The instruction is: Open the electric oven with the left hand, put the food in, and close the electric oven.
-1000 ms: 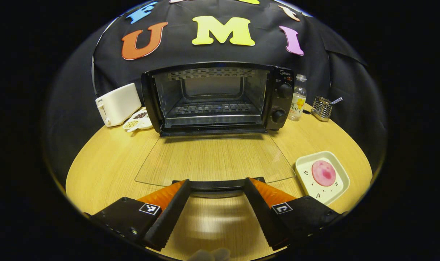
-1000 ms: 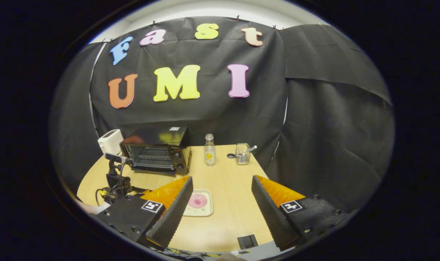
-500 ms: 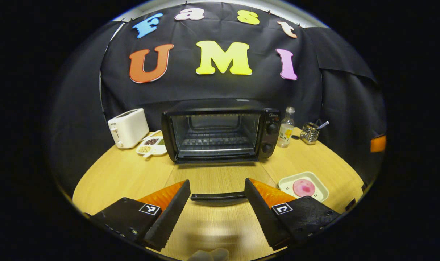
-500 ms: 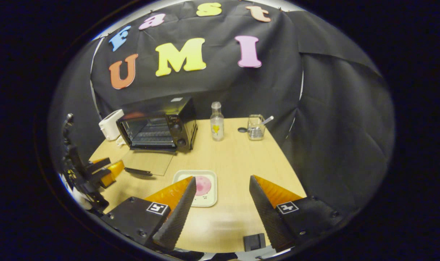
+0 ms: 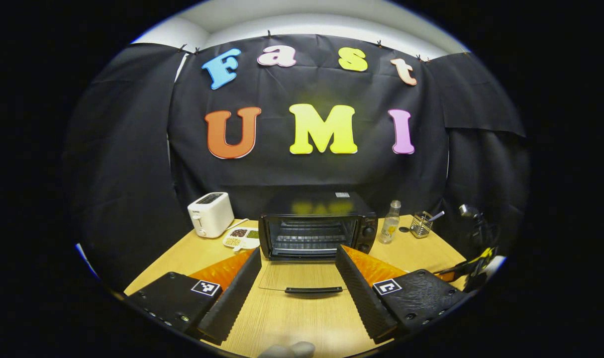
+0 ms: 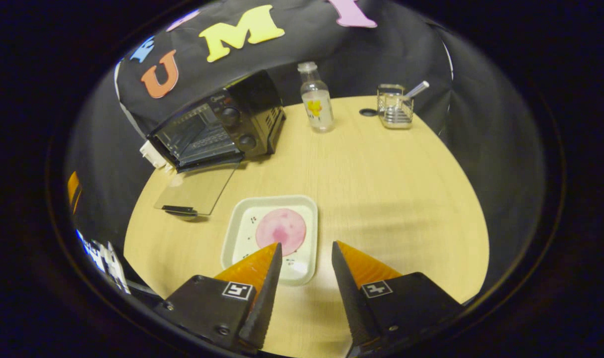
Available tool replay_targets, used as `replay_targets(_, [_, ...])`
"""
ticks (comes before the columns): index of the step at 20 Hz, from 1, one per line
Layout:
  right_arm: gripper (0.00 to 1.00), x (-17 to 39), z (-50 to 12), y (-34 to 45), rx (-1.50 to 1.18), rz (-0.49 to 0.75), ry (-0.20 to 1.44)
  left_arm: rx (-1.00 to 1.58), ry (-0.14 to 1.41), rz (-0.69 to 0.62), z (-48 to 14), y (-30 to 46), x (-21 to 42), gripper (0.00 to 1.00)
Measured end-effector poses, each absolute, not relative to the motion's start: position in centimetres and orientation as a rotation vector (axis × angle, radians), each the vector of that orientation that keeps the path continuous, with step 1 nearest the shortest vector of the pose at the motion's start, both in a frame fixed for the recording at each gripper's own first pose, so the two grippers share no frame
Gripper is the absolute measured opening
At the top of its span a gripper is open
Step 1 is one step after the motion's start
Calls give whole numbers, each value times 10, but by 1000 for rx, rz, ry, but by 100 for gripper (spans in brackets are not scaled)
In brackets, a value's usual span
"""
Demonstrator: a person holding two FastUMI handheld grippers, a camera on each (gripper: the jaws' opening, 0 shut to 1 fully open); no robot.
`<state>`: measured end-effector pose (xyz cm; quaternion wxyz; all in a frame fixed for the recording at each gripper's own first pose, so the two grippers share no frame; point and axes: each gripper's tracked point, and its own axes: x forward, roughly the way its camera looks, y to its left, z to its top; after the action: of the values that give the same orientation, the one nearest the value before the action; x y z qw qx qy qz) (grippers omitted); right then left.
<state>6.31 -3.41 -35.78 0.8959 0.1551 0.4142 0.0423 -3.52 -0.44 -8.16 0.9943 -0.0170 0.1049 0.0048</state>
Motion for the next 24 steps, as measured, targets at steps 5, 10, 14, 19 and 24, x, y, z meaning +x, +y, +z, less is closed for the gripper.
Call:
replay_targets(5, [38,91,-383,-33,395,160,971,-42,204,127,-62,-9,-50,96])
replay_targets(10, [18,101,-392,-31,436,168,1123,-58,213,219,-59,-17,-64,96])
replay_targets(14, [6,101,-392,-32,478,218,1233,-81,212,275,-64,-17,-75,96])
replay_targets(19, [4,100,-388,-34,776,314,1214,-107,216,323,-68,-14,-88,96])
replay_targets(24, [4,101,-383,-39,956,272,1121,-79,234,317,-63,-9,-92,96])
